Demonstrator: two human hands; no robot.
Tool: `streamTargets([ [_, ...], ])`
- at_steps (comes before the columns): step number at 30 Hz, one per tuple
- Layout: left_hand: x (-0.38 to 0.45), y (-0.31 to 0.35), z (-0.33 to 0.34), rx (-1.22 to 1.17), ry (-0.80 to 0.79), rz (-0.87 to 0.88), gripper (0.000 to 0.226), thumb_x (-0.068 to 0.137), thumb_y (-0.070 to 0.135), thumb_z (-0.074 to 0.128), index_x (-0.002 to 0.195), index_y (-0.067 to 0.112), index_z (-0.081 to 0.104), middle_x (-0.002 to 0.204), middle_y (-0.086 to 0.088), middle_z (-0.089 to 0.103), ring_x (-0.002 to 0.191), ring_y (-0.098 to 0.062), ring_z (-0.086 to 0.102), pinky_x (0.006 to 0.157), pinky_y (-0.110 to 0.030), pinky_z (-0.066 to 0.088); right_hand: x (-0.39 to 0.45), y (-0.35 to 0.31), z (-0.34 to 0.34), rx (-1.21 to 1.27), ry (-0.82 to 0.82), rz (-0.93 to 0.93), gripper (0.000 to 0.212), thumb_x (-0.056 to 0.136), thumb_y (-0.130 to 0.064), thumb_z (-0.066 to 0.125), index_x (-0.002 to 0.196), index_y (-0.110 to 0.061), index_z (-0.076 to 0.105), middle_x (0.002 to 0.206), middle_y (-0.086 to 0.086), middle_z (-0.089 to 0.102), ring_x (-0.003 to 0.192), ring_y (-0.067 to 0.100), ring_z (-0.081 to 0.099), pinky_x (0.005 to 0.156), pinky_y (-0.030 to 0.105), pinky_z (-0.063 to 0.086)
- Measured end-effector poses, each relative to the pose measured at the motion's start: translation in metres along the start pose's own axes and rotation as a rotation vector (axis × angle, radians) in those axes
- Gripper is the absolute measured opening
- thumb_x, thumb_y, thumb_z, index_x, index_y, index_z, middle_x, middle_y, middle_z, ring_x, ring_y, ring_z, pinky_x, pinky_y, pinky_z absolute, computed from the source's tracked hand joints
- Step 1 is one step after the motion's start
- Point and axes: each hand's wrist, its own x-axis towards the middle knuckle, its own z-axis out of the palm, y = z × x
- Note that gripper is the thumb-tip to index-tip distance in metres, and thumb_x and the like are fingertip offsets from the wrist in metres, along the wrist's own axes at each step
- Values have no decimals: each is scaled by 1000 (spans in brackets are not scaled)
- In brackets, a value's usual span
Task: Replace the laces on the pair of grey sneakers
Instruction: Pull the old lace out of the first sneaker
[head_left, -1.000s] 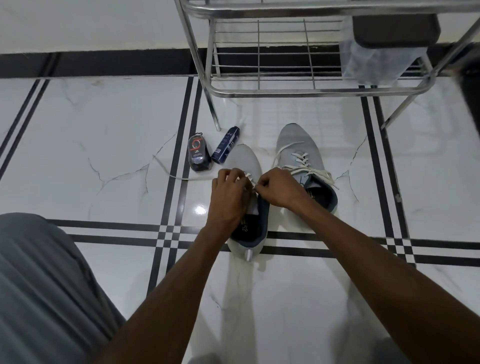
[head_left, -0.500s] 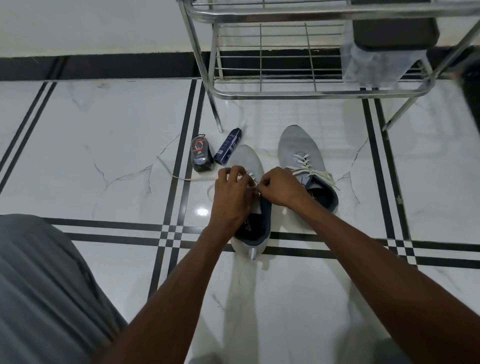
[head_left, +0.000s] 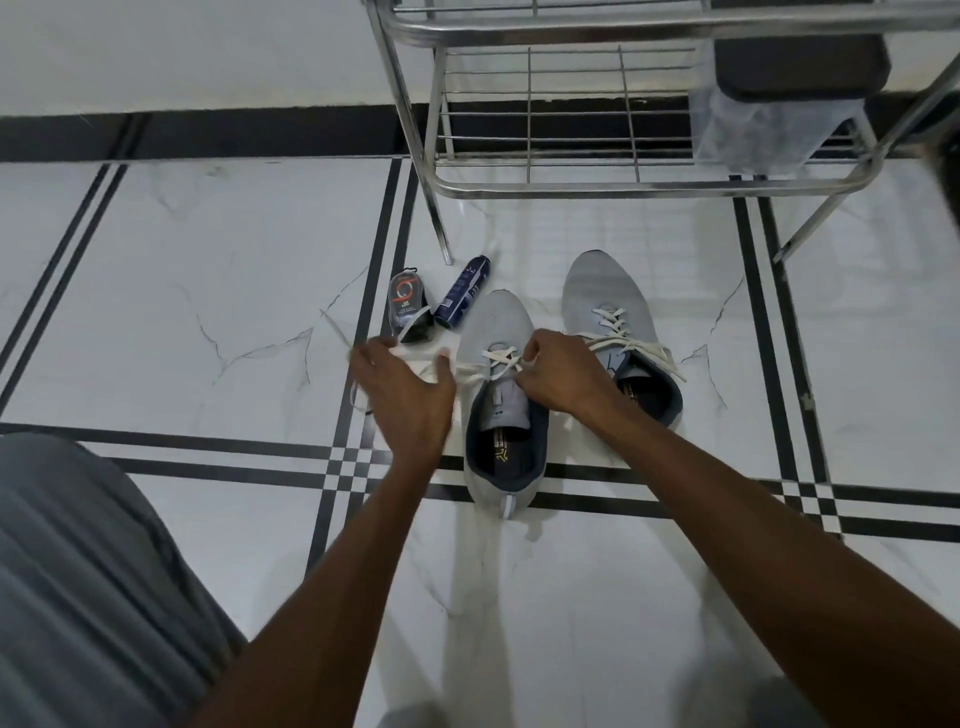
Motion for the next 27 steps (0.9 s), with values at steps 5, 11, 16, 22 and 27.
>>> streamTargets([
  [5, -29, 0, 15, -35, -397, 188, 19, 92, 28, 69, 101, 14, 60, 95, 1, 61, 87, -14, 57, 75, -28, 49, 1, -15, 11, -150, -27, -189, 32, 86, -19, 68, 118, -13, 64, 125, 13, 44, 112, 30, 46, 85, 39, 48],
  [11, -28, -9, 15, -146, -377, 100, 11, 97, 23, 64, 104, 15, 66, 97, 4, 69, 90, -8, 63, 79, -17, 49, 9, -7, 26, -202, 24, -250, 21, 96, -24, 59, 105, -11, 72, 117, 11, 44, 107, 29, 49, 80, 43, 53],
  [16, -26, -19, 10, -209, -357, 51, 9, 96, 21, 65, 103, 15, 67, 93, 5, 70, 87, -6, 65, 77, -22, 53, 29, 21, -5, 139, 342, 30, 16, 91, -12, 61, 106, -11, 68, 120, 13, 46, 102, 31, 58, 92, 38, 50],
  [22, -27, -17, 11, -219, -371, 64, 8, 97, 20, 66, 102, 15, 68, 92, 7, 71, 86, -2, 65, 77, -19, 53, 15, -8, 24, -120, -58, -259, 24, 90, -32, 66, 110, -22, 73, 127, 12, 49, 123, 34, 41, 101, 41, 39],
  [27, -29, -20, 11, -202, -369, 73, 8, 97, 22, 66, 101, 16, 67, 91, 8, 70, 86, -5, 66, 77, -24, 55, 10, -12, 27, -236, 79, -328, 24, 95, -21, 58, 107, -8, 75, 130, 11, 48, 117, 29, 45, 96, 42, 46],
])
